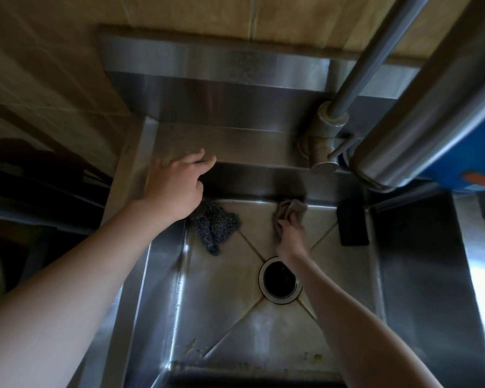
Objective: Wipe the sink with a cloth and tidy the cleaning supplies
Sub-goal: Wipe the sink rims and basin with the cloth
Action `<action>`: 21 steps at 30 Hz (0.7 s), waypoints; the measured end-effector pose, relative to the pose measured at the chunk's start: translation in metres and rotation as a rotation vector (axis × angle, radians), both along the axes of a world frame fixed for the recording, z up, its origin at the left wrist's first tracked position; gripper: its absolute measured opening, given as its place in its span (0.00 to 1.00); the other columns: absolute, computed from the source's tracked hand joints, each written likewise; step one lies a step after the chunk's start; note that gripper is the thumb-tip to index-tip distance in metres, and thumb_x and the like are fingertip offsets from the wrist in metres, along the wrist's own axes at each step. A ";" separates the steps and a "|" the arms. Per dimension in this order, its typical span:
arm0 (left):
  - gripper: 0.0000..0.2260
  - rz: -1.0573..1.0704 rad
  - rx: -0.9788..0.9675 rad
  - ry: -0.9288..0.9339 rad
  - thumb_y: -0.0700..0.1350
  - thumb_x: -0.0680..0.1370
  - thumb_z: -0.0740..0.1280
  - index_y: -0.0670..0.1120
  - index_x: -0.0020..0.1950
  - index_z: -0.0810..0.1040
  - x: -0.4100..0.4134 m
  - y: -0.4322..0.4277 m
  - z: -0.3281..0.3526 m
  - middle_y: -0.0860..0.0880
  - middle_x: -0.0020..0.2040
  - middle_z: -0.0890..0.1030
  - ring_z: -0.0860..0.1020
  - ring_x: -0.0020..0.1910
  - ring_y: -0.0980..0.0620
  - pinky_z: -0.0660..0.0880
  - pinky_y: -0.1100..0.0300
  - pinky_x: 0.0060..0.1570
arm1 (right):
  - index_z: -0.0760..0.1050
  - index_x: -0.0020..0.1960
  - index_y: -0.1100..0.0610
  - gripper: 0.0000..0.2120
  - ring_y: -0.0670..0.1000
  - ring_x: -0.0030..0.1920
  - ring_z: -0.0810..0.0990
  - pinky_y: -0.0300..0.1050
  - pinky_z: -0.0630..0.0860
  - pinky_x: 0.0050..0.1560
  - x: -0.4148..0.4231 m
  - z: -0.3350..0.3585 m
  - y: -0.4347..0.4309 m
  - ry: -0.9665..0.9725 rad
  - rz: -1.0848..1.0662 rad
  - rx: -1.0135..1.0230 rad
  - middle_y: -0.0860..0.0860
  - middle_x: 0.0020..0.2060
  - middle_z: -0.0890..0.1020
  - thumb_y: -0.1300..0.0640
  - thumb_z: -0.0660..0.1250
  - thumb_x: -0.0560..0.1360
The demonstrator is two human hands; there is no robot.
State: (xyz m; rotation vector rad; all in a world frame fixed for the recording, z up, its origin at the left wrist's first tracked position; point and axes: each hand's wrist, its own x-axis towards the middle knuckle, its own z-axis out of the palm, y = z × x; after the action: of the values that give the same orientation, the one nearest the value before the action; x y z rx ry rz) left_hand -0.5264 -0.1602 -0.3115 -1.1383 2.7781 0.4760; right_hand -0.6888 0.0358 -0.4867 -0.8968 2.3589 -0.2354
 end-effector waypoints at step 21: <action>0.27 0.036 0.076 0.029 0.37 0.75 0.58 0.56 0.72 0.65 -0.001 0.000 0.003 0.54 0.75 0.61 0.65 0.70 0.46 0.60 0.45 0.69 | 0.67 0.69 0.49 0.29 0.61 0.65 0.70 0.51 0.74 0.58 -0.015 0.001 0.015 0.034 -0.129 0.047 0.53 0.73 0.61 0.67 0.61 0.70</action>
State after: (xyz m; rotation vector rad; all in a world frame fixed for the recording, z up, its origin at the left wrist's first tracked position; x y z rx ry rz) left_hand -0.5274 -0.1607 -0.3081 -1.1755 2.7425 0.6006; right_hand -0.7043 0.0508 -0.4859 -0.7333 2.4463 -0.2173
